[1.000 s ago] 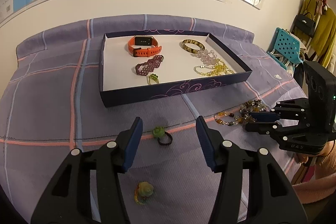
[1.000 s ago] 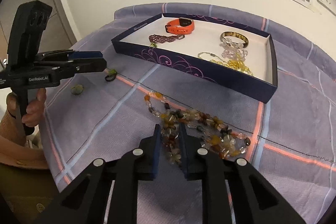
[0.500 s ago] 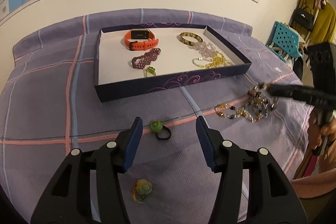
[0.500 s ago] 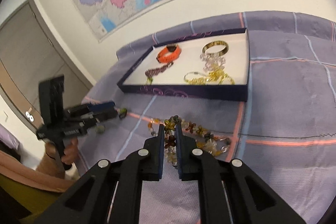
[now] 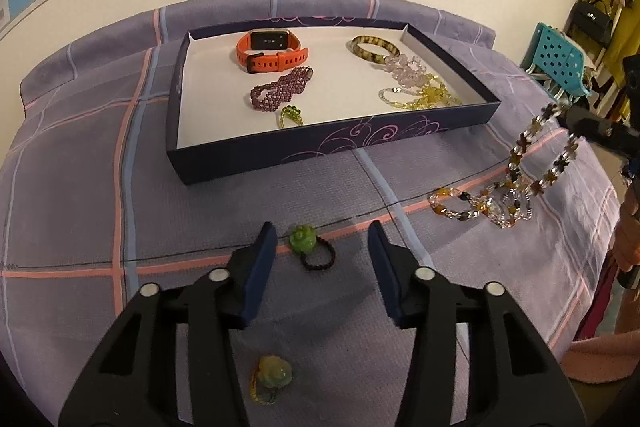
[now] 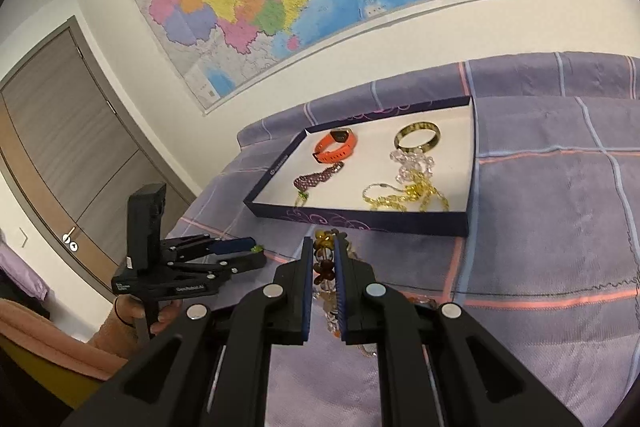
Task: Organize jewelry
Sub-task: 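Grasp the multicolour bead necklace with the right gripper while the left grasps the green-stone ring, then carry the bead necklace over the box with the right gripper while the left lowers the green ring in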
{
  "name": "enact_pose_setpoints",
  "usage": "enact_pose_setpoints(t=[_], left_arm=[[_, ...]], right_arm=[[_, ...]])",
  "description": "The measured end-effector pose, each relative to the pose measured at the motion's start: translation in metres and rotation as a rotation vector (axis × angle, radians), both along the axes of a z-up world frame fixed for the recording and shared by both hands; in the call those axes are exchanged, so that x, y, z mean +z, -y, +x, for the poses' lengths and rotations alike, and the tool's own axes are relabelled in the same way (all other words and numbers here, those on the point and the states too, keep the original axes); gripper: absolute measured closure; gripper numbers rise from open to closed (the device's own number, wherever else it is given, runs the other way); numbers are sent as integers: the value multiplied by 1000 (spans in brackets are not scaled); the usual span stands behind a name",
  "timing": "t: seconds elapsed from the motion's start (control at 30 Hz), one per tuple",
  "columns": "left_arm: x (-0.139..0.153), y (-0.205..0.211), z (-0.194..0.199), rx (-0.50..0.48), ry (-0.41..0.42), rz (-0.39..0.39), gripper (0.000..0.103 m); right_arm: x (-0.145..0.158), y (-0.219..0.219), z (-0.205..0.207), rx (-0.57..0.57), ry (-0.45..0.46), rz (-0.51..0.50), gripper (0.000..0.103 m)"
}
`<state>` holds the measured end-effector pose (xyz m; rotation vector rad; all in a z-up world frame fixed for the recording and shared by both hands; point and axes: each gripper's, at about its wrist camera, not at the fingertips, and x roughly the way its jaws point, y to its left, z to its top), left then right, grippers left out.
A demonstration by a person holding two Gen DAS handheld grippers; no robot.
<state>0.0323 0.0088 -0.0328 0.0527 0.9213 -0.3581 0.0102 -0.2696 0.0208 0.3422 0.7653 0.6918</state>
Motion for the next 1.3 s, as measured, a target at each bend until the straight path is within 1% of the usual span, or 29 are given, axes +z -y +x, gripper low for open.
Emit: enact_pose_setpoints(t=[0.07,0.13,0.2,0.23,0.3,0.57,0.8,1.07,1.3], left_arm=[[0,2,1,5,7,20,66],[-1,4,1,4,9,32,80],[-1,4,1,5,14,40,82],[-1,4,1,9,16,39,86],[0,3,0,13,22,36,87],[8,1,-5,9,52,7,88],[24,1,-7,0,94,-19,88],[42,-1,-1,0,132,-40,88],[51,0,6,-3,157,-46,88]], right_arm=[[2,-1,1,4,5,12,94],[2,-4,2,10,6,12,94],[1,-8,3,20,5,10,94],[0,-9,2,23,4,10,94],[-1,-11,3,29,-2,16,94],[-2,-18,6,44,-10,25,94],[3,-18,10,35,5,29,94],[10,-16,18,25,18,21,94],[20,-11,27,8,36,19,94]])
